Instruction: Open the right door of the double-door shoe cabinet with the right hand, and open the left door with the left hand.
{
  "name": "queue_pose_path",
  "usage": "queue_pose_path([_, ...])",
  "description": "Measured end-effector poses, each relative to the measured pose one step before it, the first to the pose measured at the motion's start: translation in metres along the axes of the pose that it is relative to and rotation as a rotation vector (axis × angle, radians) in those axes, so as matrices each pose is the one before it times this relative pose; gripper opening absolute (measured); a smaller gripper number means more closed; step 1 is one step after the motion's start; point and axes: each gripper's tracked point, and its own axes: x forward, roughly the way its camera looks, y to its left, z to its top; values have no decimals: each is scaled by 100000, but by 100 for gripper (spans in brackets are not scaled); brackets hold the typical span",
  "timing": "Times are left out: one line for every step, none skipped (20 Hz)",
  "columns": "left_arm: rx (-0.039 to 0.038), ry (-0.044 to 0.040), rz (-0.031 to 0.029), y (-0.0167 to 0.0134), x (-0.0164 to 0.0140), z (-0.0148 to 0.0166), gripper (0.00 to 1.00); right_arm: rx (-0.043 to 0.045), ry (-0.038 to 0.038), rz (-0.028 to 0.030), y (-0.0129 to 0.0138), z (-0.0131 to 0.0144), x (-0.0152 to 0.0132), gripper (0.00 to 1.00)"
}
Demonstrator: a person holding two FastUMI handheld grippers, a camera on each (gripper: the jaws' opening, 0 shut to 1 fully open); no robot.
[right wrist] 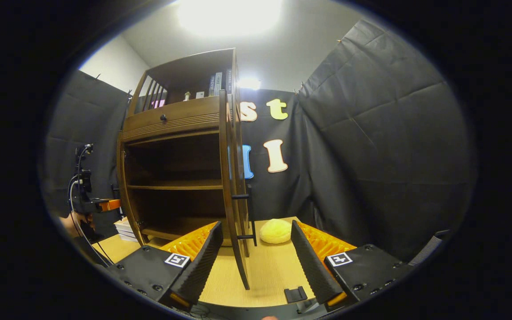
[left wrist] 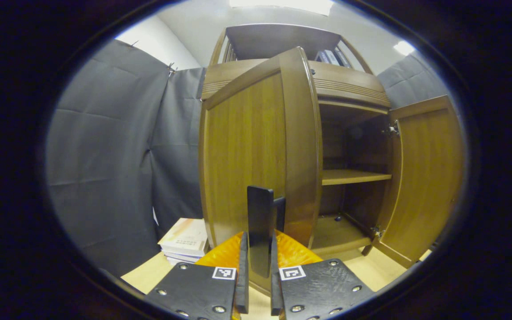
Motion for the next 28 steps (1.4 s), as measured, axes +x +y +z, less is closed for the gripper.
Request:
queue_pose_path([669,-97,149,464,-316,17,20,-834,-50,509,459,-14,256,96])
queue_pose_path([272,92,255,492,-356,-63,21,-333,-21,332,547,34,179,96])
queue_pose_path([-539,281,-36,494,-327,64,21,371,313,513,629,-136,21,96])
queue_pose_path([-931,361,-432,451,-270,-87,18,601,180,686,814,-25,-33,96])
queue_pose_path([-379,257,-493,356,-126,-11,24,323,-43,765,892,-44,82,96])
queue_pose_path([591,18,-679,350,-202,-29,24,-323,-80,695,810,-29,-112,96])
queue_pose_path([817,38,-669,373,-124,26,24,-681,351,351,758,-177,9,96])
queue_pose_path([319,-29,-576,291,-183,-120,24,-687,442,637,681,-218,-201,96])
queue_pose_path([-328,133,-381,327,-188,-80,24,-639,370,553,627,-114,-184,96])
queue_pose_path([-640,41,-232,292,-185,19,24,-676,28,178,472,12,-171,96])
queue_pose_path([-616,-20,52,361,-169,19,24,-556,141,-170,289,-54,-252,96])
queue_pose_path([-66,-106,169,349,-226,-48,23,-29,296,92,315,-41,-176,96])
queue_pose_path([354,-202,93,467,-188,17,23,172,89,274,409,1,-103,96])
queue_pose_path([280,-150,276,482,-15,-42,23,-12,-65,-61,284,140,-57,96])
queue_pose_path([79,-271,119,396,-174,21,23,-94,-258,-37,304,117,-20,96])
queue_pose_path([-313,-190,287,543,-196,-47,23,-164,-172,50,339,161,-67,96])
queue_pose_path([-282,-246,270,546,-163,74,23,-188,-175,223,337,22,-93,96])
queue_pose_path([-61,-131,377,483,-157,5,23,-317,21,155,344,-18,-75,96])
queue_pose_path([165,-88,549,571,-113,71,24,-262,58,158,222,-25,-79,96])
queue_pose_path([127,-331,670,589,-170,54,23,-175,77,589,427,101,-12,96])
queue_pose_path([-194,-389,488,574,-116,210,23,-196,-134,321,422,31,-21,96])
queue_pose_path([-256,-238,456,493,-147,196,18,-209,-175,374,350,134,35,96])
queue_pose_path([-86,-73,877,641,-223,40,20,-65,-164,429,431,39,33,96])
queue_pose_path([1015,-962,3050,1188,-114,35,20,-97,-284,391,362,143,27,96])
queue_pose_path([710,-244,2119,1078,-357,321,13,-139,75,338,441,-33,128,96])
queue_pose_path([351,-56,1624,1007,727,-197,6,-43,142,562,399,-25,9,96])
queue_pose_path([-906,160,617,751,-615,22,7,-50,224,427,392,-50,148,96])
queue_pose_path([-635,8,938,758,-266,-24,9,-122,347,448,398,-73,-5,96])
